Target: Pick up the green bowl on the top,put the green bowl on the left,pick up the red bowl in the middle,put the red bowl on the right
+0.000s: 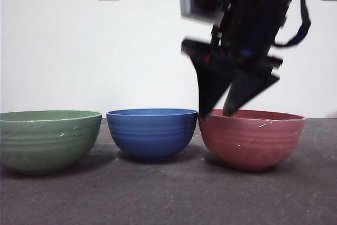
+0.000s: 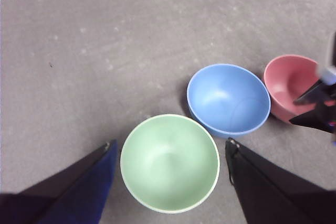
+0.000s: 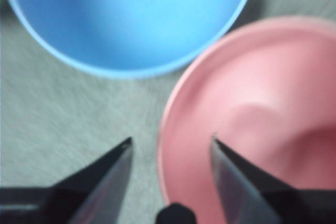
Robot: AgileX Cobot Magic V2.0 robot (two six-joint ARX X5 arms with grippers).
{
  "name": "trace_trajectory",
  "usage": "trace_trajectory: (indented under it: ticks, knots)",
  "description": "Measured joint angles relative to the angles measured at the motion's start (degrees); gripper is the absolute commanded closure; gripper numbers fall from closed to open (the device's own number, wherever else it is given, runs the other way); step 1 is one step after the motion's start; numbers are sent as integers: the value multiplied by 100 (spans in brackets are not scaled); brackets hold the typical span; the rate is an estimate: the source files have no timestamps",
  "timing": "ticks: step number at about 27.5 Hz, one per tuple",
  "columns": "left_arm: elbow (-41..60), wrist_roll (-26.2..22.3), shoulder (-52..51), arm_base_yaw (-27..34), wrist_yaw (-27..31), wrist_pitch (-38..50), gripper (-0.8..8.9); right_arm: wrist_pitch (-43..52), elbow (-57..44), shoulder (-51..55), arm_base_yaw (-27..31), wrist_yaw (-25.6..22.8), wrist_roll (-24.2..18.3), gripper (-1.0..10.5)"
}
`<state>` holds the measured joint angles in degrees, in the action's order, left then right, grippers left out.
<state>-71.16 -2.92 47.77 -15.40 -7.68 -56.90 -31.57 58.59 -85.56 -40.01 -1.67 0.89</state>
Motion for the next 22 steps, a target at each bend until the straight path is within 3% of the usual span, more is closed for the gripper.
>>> trace_trajectory:
  ticks: [3, 5, 8, 14, 22]
  knots:
    - [0, 0, 0, 0, 2, 236, 472, 570, 0, 833, 138, 0, -87, 670]
    - [0, 0, 0, 0, 2, 376, 491, 957, 0, 1401, 341, 2, -157, 769]
    - [0, -7, 0, 0, -7, 625, 837, 1150, 0, 2175, 763, 0, -306, 958]
    - [544, -4, -98, 0, -11, 1394, 821, 1130, -160, 3161, 1622, 13, -387, 959]
    - [2645, 225, -1027, 0, 4, 2656, 821, 1943, -1847, 4594, 1827, -35, -282, 959]
